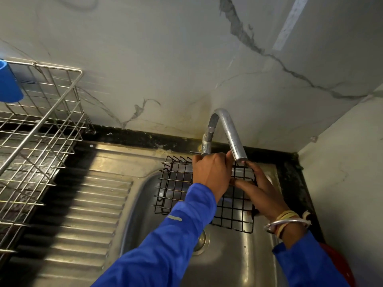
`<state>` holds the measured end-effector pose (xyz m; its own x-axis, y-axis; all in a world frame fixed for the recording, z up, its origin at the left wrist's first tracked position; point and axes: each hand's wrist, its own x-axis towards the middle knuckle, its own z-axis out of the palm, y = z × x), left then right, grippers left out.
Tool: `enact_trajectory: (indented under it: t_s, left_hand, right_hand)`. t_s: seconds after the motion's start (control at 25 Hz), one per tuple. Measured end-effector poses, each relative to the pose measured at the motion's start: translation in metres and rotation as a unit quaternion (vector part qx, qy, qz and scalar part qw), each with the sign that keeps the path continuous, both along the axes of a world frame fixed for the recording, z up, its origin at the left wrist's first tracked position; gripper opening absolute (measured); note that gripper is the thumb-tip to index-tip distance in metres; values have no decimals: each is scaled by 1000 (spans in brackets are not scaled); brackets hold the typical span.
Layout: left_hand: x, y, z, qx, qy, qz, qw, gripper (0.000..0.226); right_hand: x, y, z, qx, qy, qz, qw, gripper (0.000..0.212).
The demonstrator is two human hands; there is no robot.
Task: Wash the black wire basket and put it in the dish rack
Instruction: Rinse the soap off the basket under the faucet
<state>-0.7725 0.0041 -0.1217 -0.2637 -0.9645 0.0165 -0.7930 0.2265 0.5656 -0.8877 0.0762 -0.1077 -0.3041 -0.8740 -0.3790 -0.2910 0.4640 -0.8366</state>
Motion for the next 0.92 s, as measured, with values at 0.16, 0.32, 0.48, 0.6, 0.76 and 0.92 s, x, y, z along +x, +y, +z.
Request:
enact_trajectory:
  t_s: [0.16, 0.32, 0.48, 0.6, 0.76, 0.92]
  left_hand:
    - [-1, 3, 4, -6, -31, -22, 999, 41]
    - [-9, 17, -11, -55, 74, -31, 995, 36]
    - [17, 41, -45, -132, 52, -121, 982, 55]
    - [40, 39, -71, -68, 15, -162, 984, 65]
    - [14, 18, -49, 53, 40, 39, 997, 87]
    - [-15, 28, -20, -52, 67, -75, 994, 87]
  right_hand:
    - [10, -2, -10, -1, 46, -65, 997, 67]
    - [7, -3, -9, -32, 132, -95, 986, 61]
    - [-12, 2, -3, -69, 189, -83, 976, 70]
    - [-21, 10, -2, -51, 163, -128, 977, 67]
    - [-7, 19, -15, -72, 201, -115, 970, 60]
    - [-3, 19, -13, -97, 196, -114, 969, 58]
